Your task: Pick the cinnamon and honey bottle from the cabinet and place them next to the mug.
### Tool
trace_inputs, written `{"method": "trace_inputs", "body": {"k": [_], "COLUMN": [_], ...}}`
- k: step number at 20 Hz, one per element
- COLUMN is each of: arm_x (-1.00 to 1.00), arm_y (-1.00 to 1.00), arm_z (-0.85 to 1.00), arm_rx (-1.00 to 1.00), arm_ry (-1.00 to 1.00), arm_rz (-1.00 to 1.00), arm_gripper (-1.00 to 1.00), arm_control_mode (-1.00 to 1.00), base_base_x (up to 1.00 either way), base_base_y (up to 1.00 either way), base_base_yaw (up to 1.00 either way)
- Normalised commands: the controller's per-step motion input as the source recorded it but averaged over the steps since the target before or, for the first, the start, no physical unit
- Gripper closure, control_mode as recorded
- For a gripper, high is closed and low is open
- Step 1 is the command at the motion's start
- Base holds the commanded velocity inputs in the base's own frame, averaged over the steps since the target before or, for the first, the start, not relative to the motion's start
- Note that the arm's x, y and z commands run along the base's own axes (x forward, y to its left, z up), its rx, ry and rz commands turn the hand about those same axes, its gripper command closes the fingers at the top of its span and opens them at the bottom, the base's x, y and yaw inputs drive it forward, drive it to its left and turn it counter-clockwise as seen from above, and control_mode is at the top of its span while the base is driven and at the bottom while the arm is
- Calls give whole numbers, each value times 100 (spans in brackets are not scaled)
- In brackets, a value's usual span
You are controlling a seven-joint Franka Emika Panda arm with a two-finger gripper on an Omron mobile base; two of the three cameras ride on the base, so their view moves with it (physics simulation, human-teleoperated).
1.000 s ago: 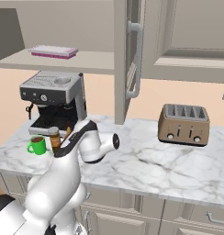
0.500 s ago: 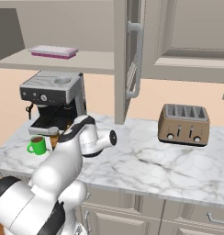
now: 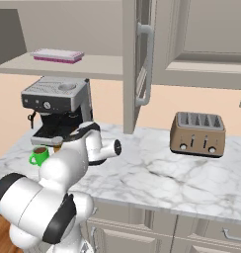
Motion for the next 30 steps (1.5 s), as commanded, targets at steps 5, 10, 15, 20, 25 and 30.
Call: {"method": "trace_inputs", "body": {"k": [5, 10, 15, 20, 25, 30], "arm_x": [1, 3, 0, 0, 3, 24], "arm_y": [8, 0, 0, 0, 0, 0], "arm_z": [-8, -26, -39, -30, -16, -1], "arm_rx": [0, 0, 0, 0, 0, 0], "arm_ry": [0, 0, 0, 0, 0, 0], "arm_rz": [0, 0, 0, 0, 0, 0], "arm_gripper": [100, 100, 100, 100, 100, 100], "arm_control_mode": [-100, -100, -100, -100, -100, -100], "base_base_x": [0, 0, 0, 0, 0, 0], "base_base_y": [0, 0, 0, 0, 0, 0], "base_base_yaw": [0, 0, 0, 0, 0, 0]}}
